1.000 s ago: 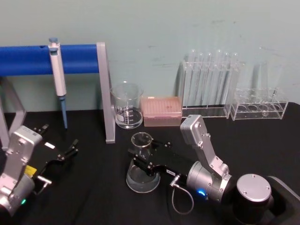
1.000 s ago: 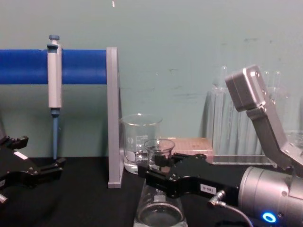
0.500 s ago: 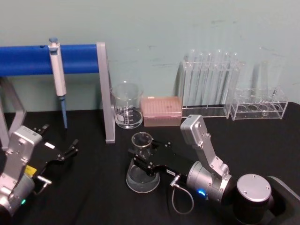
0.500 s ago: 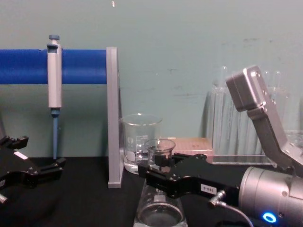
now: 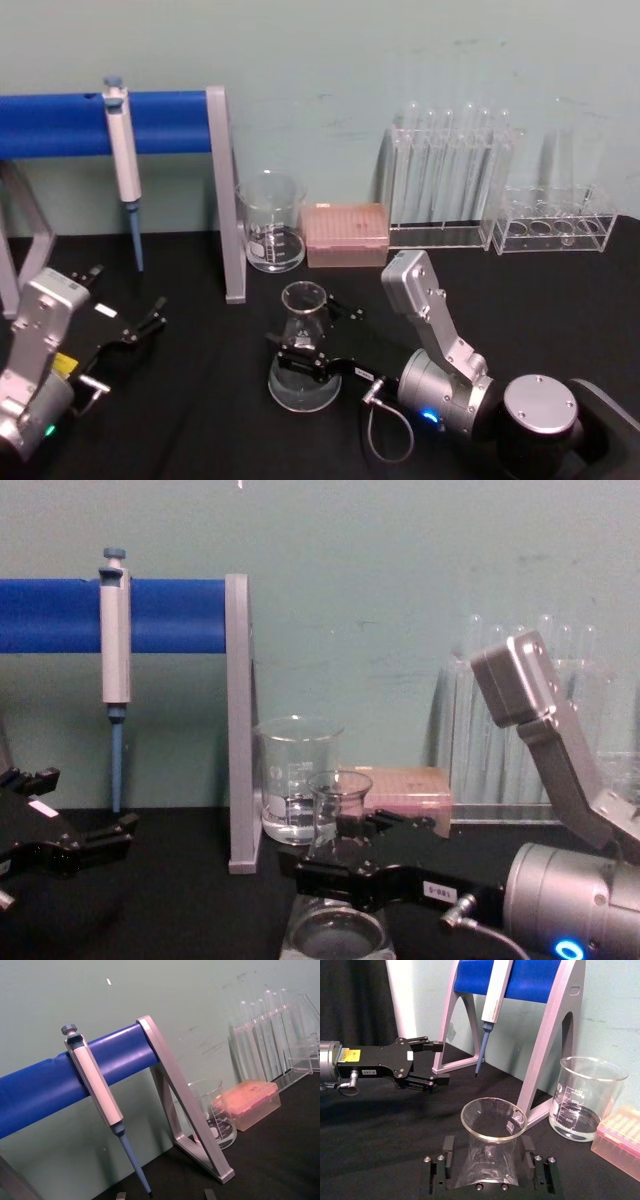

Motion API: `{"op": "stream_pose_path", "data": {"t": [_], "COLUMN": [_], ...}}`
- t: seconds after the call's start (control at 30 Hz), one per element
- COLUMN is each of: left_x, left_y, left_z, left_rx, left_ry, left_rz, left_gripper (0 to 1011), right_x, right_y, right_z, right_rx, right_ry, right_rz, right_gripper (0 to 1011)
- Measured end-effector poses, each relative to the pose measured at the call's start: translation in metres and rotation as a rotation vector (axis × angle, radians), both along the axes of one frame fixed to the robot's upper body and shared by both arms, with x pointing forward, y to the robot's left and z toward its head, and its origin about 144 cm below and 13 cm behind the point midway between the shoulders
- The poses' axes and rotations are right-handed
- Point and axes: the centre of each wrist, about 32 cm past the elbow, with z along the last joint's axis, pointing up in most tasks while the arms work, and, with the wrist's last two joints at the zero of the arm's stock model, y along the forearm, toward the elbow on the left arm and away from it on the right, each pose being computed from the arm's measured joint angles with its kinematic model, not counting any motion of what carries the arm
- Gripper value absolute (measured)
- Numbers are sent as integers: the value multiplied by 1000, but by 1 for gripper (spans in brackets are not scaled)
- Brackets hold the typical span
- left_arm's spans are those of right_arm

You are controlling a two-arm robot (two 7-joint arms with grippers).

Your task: Grasp the erlenmeyer flask with one hand, shake it three times, then place it back.

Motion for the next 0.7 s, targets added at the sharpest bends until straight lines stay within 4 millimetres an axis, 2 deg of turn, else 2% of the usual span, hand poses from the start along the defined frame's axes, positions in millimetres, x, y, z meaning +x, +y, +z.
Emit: {"op": "stream_pose_path", "data": {"t": [0.03, 0.27, 0.7], "left_x": [0, 0, 0], "left_y": [0, 0, 0], "left_z": [0, 0, 0], "left_rx": [0, 0, 0], "left_ry": [0, 0, 0], "left_rz": [0, 0, 0], "left_gripper": [1001, 1001, 1001], "right_x": [0, 0, 1], "right_y": [0, 0, 0], "right_z": [0, 0, 1], "right_rx": [0, 2, 5], "right_ry": [0, -2, -6], "right_rz": [0, -1, -2], "right_gripper": [860, 1003, 1000]}}
